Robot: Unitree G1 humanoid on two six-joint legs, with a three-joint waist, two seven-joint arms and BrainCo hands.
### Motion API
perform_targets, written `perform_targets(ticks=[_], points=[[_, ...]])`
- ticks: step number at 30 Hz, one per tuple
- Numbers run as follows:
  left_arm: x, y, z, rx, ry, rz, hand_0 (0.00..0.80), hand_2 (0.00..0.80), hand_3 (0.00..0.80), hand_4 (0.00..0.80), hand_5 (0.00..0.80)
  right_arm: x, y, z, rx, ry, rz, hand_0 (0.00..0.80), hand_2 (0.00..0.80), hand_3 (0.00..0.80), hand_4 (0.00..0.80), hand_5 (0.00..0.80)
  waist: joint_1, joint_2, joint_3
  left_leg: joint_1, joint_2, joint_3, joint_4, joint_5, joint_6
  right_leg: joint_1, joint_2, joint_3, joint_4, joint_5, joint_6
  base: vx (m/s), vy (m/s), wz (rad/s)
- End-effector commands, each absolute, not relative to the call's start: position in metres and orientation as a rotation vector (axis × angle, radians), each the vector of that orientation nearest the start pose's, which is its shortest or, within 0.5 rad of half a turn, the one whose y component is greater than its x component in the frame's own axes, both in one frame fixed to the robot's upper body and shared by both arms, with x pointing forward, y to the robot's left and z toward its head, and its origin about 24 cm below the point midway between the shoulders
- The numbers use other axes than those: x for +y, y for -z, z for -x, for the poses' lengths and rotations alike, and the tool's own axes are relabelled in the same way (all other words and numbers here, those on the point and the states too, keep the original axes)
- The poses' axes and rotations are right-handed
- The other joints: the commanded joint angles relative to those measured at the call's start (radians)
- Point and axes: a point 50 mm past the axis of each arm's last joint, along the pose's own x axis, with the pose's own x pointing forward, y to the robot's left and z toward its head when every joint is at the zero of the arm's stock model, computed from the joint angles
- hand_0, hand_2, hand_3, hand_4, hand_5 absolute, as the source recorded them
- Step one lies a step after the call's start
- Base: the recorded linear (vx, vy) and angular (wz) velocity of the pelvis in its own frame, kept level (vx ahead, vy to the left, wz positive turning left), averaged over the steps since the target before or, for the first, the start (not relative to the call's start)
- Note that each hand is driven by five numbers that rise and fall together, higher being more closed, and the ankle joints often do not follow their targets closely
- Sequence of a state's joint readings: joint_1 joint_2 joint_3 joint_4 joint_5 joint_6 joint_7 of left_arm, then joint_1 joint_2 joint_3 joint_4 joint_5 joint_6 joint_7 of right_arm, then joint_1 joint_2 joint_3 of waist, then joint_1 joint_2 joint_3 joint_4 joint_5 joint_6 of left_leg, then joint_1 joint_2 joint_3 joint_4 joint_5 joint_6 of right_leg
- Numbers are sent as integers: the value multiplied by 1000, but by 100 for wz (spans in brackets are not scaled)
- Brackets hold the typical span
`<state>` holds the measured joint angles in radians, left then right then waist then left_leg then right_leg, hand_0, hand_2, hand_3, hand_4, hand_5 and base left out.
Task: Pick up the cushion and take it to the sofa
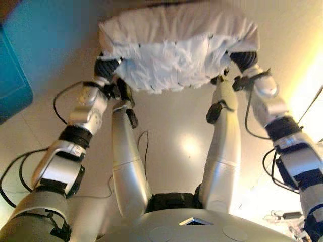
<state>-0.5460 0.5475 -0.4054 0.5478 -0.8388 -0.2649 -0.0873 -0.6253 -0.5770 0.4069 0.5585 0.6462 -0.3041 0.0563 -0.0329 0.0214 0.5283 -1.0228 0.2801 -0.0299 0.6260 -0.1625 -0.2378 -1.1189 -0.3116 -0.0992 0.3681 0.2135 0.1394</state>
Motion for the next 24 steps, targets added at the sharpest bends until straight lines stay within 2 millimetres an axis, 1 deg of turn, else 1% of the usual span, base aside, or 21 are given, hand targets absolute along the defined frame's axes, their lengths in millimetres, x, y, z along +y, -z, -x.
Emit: perform_targets(ticks=[1, 3, 4, 6, 7, 9, 11, 13, 14, 15, 16, 17, 18, 20, 21, 22, 23, 24], points=[[133, -120, -329, -290, 471, 227, 800, 800, 800, 800, 800, -141, -168, -332, -548, -413, 43, 800, 800, 800, 800, 800, 46, -21, -8, 130, 13, -88, -274, 270, 16, 164, -89, 56, -60, 8, 122, 15, -173, 4], [141, -118, -316, -331, 442, 249, 800, 800, 800, 800, 800, -150, -159, -313, -571, -370, 56, 800, 800, 800, 800, 800, 54, -28, -8, 285, -4, -89, -327, 257, 22, 308, -88, 44, -103, 10, 122, 35, -136, -27], [142, -119, -313, -338, 439, 253, 800, 800, 800, 800, 800, -153, -158, -309, -574, -361, 56, 800, 800, 800, 800, 800, 56, -28, -10, 312, -6, -89, -336, 253, 24, 333, -90, 44, -108, 10, 122, 76, -73, -27], [150, -130, -298, -406, 435, 259, 800, 800, 800, 800, 800, -166, -157, -285, -603, -325, 60, 800, 800, 800, 800, 800, 58, -27, -68, 415, -12, -77, -365, 228, 35, 422, -108, 40, -124, 6, 122, 124, -56, -10], [150, -131, -295, -416, 436, 262, 800, 800, 800, 800, 800, -167, -157, -280, -612, -320, 64, 800, 800, 800, 800, 800, 57, -26, -79, 433, -13, -74, -371, 224, 37, 439, -110, 40, -127, 6, 122, 127, -35, 10], [155, -141, -284, -474, 434, 301, 800, 800, 800, 800, 800, -170, -158, -262, -650, -287, 65, 800, 800, 800, 800, 800, 53, -24, -136, 520, -20, -56, -389, 204, 52, 525, -122, 37, -143, 4, 122, 126, -17, 21], [157, -144, -278, -498, 437, 335, 800, 800, 800, 800, 800, -170, -160, -253, -680, -264, 64, 800, 800, 800, 800, 800, 48, -25, -171, 592, -21, -42, -417, 195, 62, 594, -125, 34, -164, 4, 122, 134, -30, 11], [156, -145, -269, -519, 448, 363, 800, 800, 800, 800, 800, -170, -162, -245, -703, -224, 55, 800, 800, 800, 800, 800, 42, -28, -223, 686, -27, -31, -463, 193, 75, 697, -115, 26, -201, -1, 122, 157, -30, 2], [156, -145, -267, -521, 447, 366, 800, 800, 800, 800, 800, -170, -162, -243, -705, -216, 49, 800, 800, 800, 800, 800, 40, -30, -237, 713, -30, -29, -477, 196, 78, 726, -111, 24, -213, 0, 122, 229, -27, -3], [156, -142, -261, -521, 440, 364, 800, 800, 800, 800, 800, -171, -162, -239, -697, -208, 38, 800, 800, 800, 800, 800, 39, -32, -274, 781, -31, -28, -506, 192, 83, 796, -98, 14, -222, -18, 122, 207, -36, -7], [157, -142, -258, -524, 445, 368, 800, 800, 800, 800, 800, -171, -163, -237, -708, -203, 47, 800, 800, 800, 800, 800, 38, -34, -291, 801, -32, -25, -520, 195, 85, 813, -94, 13, -226, -21, 122, 244, -70, -13], [158, -141, -254, -523, 446, 360, 800, 800, 800, 800, 800, -171, -164, -234, -712, -202, 51, 800, 800, 800, 800, 800, 35, -33, -314, 840, -28, -20, -538, 195, 87, 844, -82, 16, -222, -39, 122, 224, -101, -6], [160, -139, -251, -507, 440, 350, 800, 800, 800, 800, 800, -171, -164, -231, -701, -202, 46, 800, 800, 800, 800, 800, 34, -33, -339, 883, -19, -17, -556, 195, 88, 886, -65, 16, -219, -66, 122, 292, -151, -8], [163, -136, -247, -474, 442, 350, 800, 800, 800, 800, 800, -174, -164, -227, -688, -191, 49, 800, 800, 800, 800, 800, 35, -33, -369, 961, -3, -8, -594, 196, 86, 961, -44, -1, -221, -111, 122, 272, -197, -5], [165, -133, -244, -461, 440, 339, 800, 800, 800, 800, 800, -175, -165, -224, -685, -187, 52, 800, 800, 800, 800, 800, 31, -32, -388, 1009, 12, -1, -622, 201, 85, 1001, -17, -2, -215, -153, 122, 260, -267, -2], [168, -132, -240, -450, 433, 327, 800, 800, 800, 800, 800, -176, -166, -222, -679, -187, 47, 800, 800, 800, 800, 800, 29, -30, -407, 1061, 25, 3, -655, 206, 84, 1041, 1, -9, -214, -184, 122, 236, -303, 3], [170, -131, -238, -446, 429, 335, 800, 800, 800, 800, 800, -176, -166, -221, -677, -192, 42, 800, 800, 800, 800, 800, 30, -29, -418, 1092, 34, 6, -681, 214, 81, 1066, 15, -15, -217, -200, 118, 171, -318, 7], [172, -131, -236, -450, 416, 339, 800, 800, 800, 800, 800, -174, -167, -219, -677, -201, 42, 800, 800, 800, 800, 800, 30, -26, -428, 1115, 48, 7, -701, 225, 76, 1086, 35, -23, -221, -216, 104, 82, -323, 13]])
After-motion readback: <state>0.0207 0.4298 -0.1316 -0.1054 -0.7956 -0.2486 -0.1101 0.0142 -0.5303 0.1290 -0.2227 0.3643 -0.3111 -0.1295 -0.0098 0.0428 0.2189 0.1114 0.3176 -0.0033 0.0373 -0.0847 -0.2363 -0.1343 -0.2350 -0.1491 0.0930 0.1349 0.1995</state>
